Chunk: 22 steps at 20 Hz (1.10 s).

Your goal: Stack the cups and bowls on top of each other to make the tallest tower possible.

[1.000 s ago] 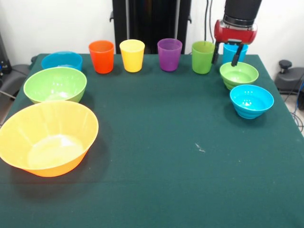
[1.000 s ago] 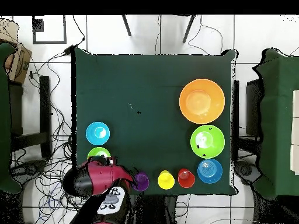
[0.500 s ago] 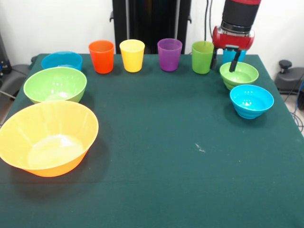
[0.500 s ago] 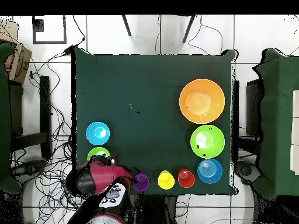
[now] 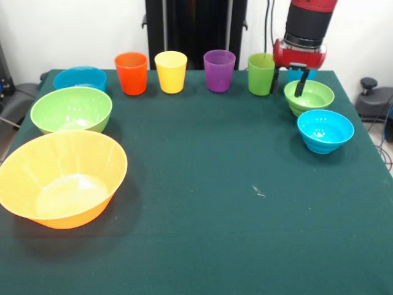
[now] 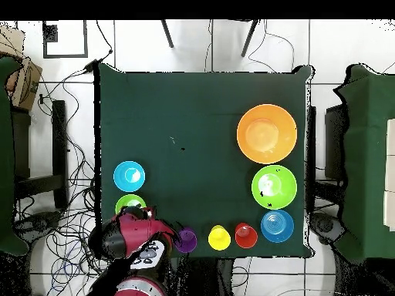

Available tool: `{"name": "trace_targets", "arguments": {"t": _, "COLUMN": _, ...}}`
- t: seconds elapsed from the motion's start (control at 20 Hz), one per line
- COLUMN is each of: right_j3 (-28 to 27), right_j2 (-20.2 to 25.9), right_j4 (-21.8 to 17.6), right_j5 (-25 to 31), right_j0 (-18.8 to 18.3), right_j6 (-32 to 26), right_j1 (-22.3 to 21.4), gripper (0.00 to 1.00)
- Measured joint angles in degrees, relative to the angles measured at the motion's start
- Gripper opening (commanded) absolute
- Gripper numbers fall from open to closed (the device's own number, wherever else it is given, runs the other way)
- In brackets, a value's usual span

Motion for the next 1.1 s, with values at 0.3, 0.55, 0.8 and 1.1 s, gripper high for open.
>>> {"name": "trace_targets", "arguments": {"t": 0.3, "right_j3": -0.64, "right_j2": -0.66, "right_j4": 0.01, "right_j5": -0.63, "right_j0": 1.36, "right_j6": 0.00, "right_j1": 1.47, "gripper": 1.00}}
{"name": "trace_targets", "arguments": {"t": 0.55, "right_j3": -1.88, "right_j2": -2.52, "right_j4": 0.02, "right_j5": -0.63, "right_j0": 3.47, "right_j6": 0.00, "right_j1": 2.44, "gripper": 1.00}}
{"name": "trace_targets", "arguments": {"t": 0.8, "right_j3": -2.98, "right_j2": -2.97, "right_j4": 0.02, "right_j5": -0.63, "right_j0": 4.34, "right_j6": 0.00, "right_j1": 3.16, "gripper": 1.00}}
{"name": "trace_targets", "arguments": {"t": 1.1, "right_j3": -4.13, "right_j2": -2.97, "right_j4": 0.02, "right_j5": -0.63, "right_j0": 4.28, "right_j6": 0.00, "right_j1": 4.63, "gripper": 1.00}}
